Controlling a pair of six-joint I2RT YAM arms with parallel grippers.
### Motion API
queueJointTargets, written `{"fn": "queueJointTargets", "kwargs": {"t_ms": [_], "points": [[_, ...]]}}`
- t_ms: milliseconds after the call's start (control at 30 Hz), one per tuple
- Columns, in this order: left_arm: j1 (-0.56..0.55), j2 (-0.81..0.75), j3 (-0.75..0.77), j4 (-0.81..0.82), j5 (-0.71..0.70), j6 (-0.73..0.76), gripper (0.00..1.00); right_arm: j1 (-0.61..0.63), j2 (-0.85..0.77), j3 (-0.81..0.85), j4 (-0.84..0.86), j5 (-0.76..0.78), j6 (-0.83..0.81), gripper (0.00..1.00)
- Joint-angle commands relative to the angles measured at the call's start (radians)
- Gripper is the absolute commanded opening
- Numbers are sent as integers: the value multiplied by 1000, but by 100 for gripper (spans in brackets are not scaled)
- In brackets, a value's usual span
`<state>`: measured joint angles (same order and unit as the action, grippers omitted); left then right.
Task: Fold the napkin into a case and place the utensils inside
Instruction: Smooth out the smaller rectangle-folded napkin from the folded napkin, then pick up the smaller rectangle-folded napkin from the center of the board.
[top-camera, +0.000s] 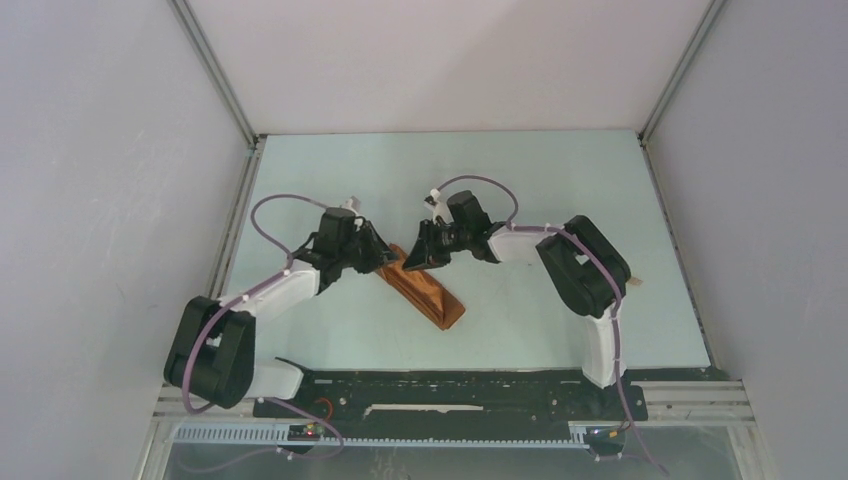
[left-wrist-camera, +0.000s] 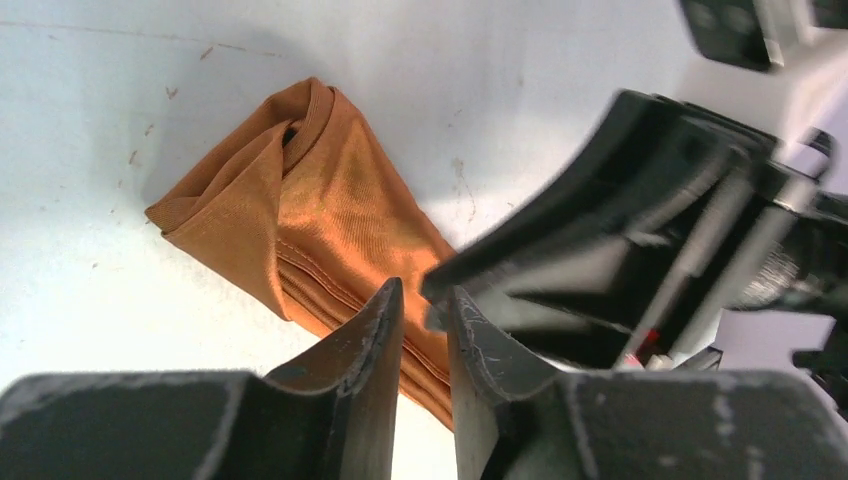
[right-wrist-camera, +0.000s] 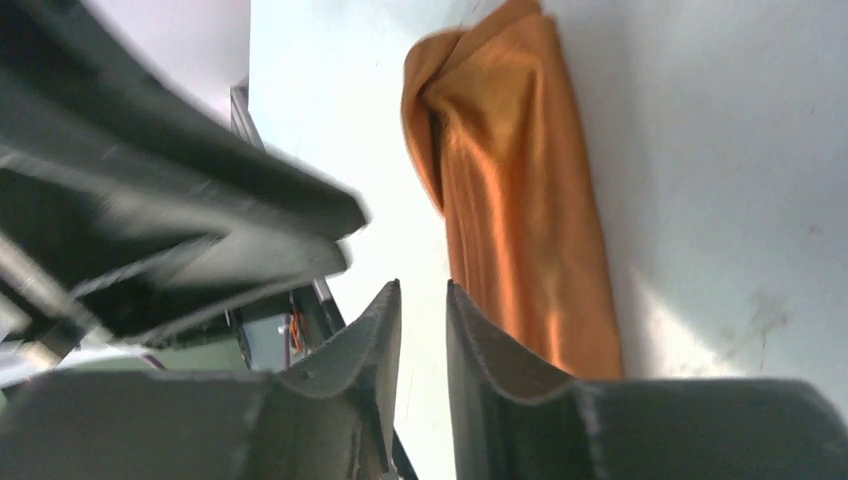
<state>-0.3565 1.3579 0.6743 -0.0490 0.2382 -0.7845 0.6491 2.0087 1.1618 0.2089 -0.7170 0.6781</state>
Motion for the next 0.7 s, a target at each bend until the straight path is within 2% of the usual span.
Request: {"fn": "queueJointTargets", "kwargs": {"t_ms": [0,100,200,300,433,667], "points": [[8,-77,55,-152,-120,75,31,-2,80,99,30,-8,41,26],[8,-85,86,-250,-273,103,36,2,115,149,26,-15,50,21],[7,-35,132,-318,-327,115,38,13,154,189,17,-20,55,16],[0,30,164,-333,-340,126,34,25,183,221,27,-24,69,11],[-1,55,166,-329,-393,116,22,34,220,251,28,-11,78,3],[-2,118,159,-271,-422,108,20,60,300,323,-15,33,66,0]]}}
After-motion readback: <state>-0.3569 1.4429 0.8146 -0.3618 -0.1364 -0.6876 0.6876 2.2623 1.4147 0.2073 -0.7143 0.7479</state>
